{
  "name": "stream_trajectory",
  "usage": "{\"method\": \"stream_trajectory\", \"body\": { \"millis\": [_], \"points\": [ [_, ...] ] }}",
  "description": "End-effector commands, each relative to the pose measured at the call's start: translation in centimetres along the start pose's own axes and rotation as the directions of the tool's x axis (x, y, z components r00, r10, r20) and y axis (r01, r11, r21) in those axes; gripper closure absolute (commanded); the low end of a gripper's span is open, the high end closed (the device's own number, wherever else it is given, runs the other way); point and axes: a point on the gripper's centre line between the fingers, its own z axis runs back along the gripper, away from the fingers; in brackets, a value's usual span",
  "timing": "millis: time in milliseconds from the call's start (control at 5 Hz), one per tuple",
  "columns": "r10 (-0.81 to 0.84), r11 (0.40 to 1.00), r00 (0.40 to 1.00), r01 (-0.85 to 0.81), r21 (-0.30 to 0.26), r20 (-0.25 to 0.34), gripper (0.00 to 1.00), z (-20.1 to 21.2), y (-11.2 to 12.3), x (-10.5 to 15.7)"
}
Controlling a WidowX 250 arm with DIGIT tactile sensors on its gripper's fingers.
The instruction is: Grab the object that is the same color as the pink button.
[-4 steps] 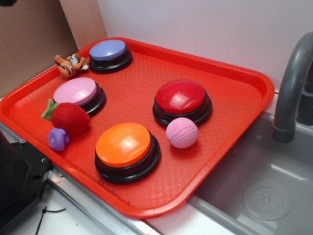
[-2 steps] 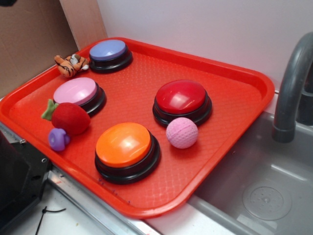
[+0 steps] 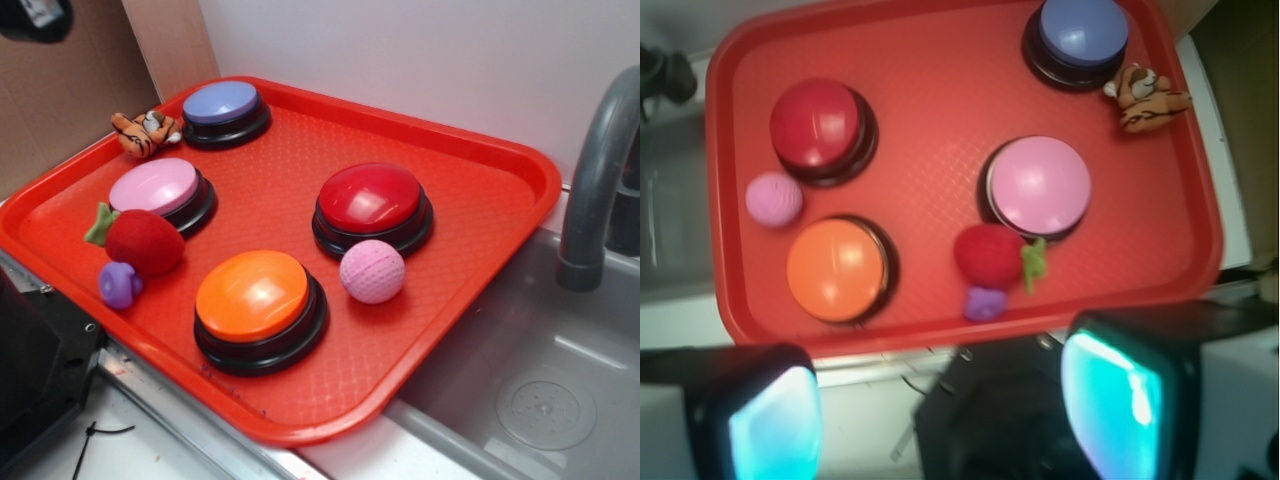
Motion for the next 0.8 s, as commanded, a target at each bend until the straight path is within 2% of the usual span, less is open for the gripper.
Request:
{"method": "stream_trajectory", "body": {
  "millis": [0, 200, 400, 600],
  "points": [
    [0.107, 0.994, 0.991, -0.107, 0.004, 0.076, 0.00, -3.9, -3.9, 3.0],
    [0.111, 0.994, 0.986, -0.113, 0.004, 0.126, 0.00, -6.5, -6.2, 4.2],
    [0.119, 0.993, 0.984, -0.116, -0.029, 0.133, 0.00, -9.2, -8.2, 5.3],
    [0.132, 0.990, 0.985, -0.125, -0.063, 0.115, 0.00, -11.7, -9.7, 6.2]
  ]
}}
